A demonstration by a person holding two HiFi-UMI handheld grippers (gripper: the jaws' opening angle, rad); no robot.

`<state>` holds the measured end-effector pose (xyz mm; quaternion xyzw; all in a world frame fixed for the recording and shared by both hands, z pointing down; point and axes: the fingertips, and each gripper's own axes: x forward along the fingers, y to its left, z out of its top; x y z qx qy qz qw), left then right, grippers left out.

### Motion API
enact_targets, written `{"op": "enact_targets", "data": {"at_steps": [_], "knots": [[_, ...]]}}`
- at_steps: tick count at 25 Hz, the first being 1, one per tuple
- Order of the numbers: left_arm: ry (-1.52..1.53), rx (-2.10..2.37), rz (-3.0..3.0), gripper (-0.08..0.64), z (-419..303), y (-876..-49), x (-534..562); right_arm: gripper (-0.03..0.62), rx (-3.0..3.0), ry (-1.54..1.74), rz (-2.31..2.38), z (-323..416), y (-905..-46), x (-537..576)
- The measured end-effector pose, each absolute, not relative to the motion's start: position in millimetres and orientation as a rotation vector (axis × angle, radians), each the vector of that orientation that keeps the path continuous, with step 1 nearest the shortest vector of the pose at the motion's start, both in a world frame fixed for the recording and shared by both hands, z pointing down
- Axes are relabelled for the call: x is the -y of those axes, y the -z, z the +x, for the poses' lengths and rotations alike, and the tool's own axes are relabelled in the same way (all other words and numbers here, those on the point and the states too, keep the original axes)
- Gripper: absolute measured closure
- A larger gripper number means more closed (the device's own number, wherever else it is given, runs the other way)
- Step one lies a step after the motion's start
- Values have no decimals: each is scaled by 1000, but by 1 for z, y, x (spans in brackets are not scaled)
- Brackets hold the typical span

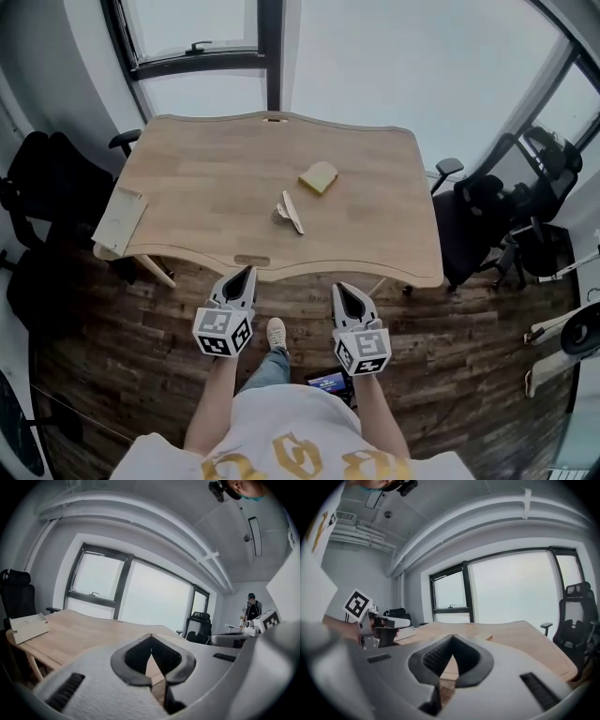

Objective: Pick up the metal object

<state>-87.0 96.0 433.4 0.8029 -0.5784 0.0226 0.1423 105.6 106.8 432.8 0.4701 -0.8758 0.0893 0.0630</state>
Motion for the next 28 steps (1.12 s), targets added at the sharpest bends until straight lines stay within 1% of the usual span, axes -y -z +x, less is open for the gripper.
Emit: {"op": "enact_targets", "data": {"at_steps": [3, 7, 13, 28], "knots": [[-43, 1649, 2321, 540, -103, -423, -43, 581, 2628, -278, 1445, 97, -429, -58], [-21, 1569, 2347, 540, -100, -425, 20, 581, 2586, -280, 1479, 89, -428, -2], [-6, 1475, 2361, 541, -105, -437, 87, 581, 2532, -301, 1516, 76, -440, 51], [-70, 1439, 2362, 541, -102, -451, 139, 581, 2523, -362, 1551, 73, -451, 96]]}}
